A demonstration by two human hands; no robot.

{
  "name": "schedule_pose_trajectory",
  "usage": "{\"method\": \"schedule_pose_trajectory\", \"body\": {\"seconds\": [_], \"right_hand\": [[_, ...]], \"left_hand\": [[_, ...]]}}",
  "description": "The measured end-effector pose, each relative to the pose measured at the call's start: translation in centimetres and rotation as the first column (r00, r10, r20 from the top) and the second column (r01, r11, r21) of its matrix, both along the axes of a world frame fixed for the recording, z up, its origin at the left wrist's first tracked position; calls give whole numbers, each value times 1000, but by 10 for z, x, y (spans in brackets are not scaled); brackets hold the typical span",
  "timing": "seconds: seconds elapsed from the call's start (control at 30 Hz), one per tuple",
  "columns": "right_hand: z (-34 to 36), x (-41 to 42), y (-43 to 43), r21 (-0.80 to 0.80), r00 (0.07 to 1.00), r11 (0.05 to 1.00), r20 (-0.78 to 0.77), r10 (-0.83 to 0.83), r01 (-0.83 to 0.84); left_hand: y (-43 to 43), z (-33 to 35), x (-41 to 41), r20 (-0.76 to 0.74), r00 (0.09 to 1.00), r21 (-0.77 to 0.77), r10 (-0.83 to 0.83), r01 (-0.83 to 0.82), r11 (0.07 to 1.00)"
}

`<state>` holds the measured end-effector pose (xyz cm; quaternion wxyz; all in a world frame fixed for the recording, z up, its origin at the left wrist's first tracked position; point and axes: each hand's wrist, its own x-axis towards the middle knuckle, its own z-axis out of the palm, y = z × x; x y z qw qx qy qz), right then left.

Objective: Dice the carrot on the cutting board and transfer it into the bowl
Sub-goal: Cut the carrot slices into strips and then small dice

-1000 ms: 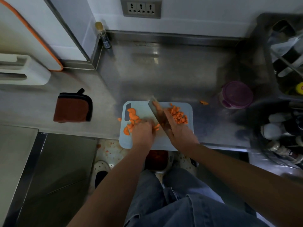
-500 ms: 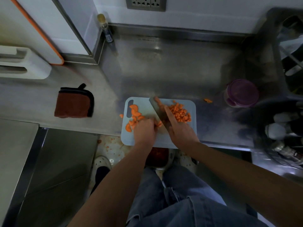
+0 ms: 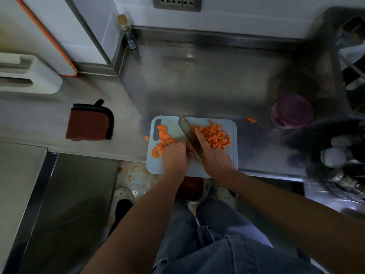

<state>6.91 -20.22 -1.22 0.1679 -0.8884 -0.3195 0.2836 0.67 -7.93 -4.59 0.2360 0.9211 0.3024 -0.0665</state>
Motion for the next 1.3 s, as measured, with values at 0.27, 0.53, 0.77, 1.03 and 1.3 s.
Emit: {"method": "schedule_pose_trajectory", "body": {"seconds": [0.27,0.53,0.77,1.03,1.3], "right_hand": [[5,1,-5,57,999,998,-24,32,-30],[0,-4,-2,11,996,996,-14,86,-86],[2,-1,-4,83,1000,997,-19,8,-6],[-1,-5,-5,37,997,997,-30,75,-74],[-8,-1,-2,25,999,999,1,48,-48]], "left_hand": [[1,-4,-5,44,995,-68,87,-84,994],[-2,-2,-4,47,991,-31,124,-123,992],[0,-3,-6,25,989,-72,145,-143,987],[-3,-2,-5,14,993,-33,121,-120,992],[-4,0,-5,-8,994,-27,108,-108,994]]}}
